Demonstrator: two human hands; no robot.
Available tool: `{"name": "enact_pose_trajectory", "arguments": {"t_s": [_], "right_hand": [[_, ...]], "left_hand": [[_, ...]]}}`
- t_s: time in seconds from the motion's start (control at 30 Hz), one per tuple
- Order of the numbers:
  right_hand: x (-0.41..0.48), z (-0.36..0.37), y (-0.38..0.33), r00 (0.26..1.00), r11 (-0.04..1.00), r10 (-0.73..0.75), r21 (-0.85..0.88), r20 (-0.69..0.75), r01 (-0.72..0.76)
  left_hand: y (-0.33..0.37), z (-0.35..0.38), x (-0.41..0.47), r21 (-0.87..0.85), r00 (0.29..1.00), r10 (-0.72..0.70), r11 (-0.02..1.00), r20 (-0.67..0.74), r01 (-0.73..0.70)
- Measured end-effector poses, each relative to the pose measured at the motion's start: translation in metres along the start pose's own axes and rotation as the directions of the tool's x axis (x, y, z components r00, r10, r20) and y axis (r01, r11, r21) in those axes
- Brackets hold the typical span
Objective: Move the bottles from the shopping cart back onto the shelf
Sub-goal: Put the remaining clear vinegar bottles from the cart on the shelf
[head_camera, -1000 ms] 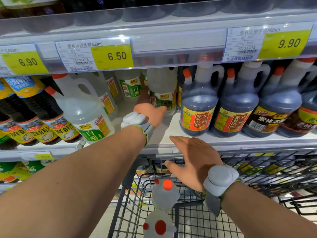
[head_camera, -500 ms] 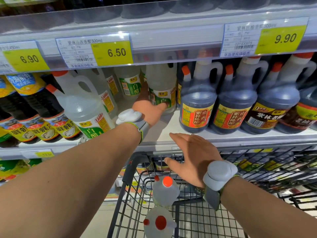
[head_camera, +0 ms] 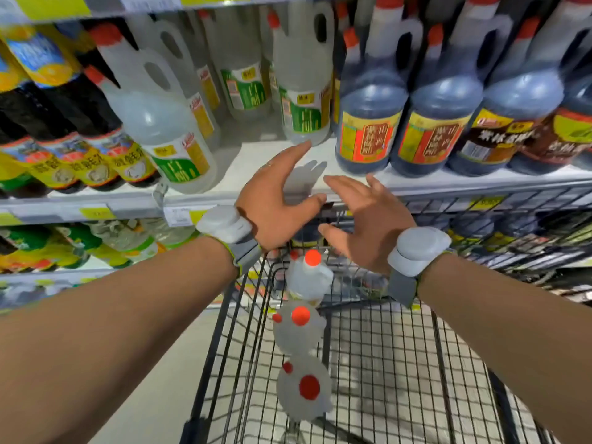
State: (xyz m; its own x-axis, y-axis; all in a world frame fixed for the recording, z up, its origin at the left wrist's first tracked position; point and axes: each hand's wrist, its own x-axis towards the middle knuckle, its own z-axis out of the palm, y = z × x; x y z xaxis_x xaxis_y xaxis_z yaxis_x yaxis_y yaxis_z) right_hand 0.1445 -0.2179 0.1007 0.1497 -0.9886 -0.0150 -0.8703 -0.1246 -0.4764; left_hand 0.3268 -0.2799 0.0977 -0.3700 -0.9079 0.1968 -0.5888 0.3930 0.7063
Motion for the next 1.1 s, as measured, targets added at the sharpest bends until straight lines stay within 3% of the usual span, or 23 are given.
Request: {"name": "enact_pose_trajectory", "arguments": {"t_s": [0.2,0.37,0.53,0.67,0.8,1.1], "right_hand": [[-0.024,0.027,0.009,0.989,0.972,-0.148,-0.179,0.021,0.149],[-0.049,0.06,0.015,0.99,0.992,-0.128,0.022,0.053,0.127],[-0.063,0.085,0.026,0.991,0.994,-0.024,0.107,0.132,0.01],[-0.062,0.091,0.033,0.985,0.995,0.014,0.097,0.172,-0.031],[-0.059,0.092,0.037,0.983,0.991,0.046,0.115,0.177,-0.067],[-0.058,0.094,0.044,0.98,0.982,0.099,0.143,0.171,-0.124]], "left_hand": [[-0.013,0.006,-0.045,0.221,0.972,0.153,0.956,0.181,-0.192],[-0.024,0.016,-0.063,0.298,0.957,0.12,0.934,0.263,-0.199],[-0.026,0.026,-0.065,0.467,0.907,0.287,0.785,0.309,-0.408],[-0.022,0.034,-0.054,0.506,0.863,-0.052,0.827,0.503,-0.246],[-0.028,0.046,-0.036,0.556,0.776,-0.224,0.81,0.589,-0.188],[-0.027,0.053,-0.027,0.596,0.735,-0.303,0.786,0.606,-0.167]]}}
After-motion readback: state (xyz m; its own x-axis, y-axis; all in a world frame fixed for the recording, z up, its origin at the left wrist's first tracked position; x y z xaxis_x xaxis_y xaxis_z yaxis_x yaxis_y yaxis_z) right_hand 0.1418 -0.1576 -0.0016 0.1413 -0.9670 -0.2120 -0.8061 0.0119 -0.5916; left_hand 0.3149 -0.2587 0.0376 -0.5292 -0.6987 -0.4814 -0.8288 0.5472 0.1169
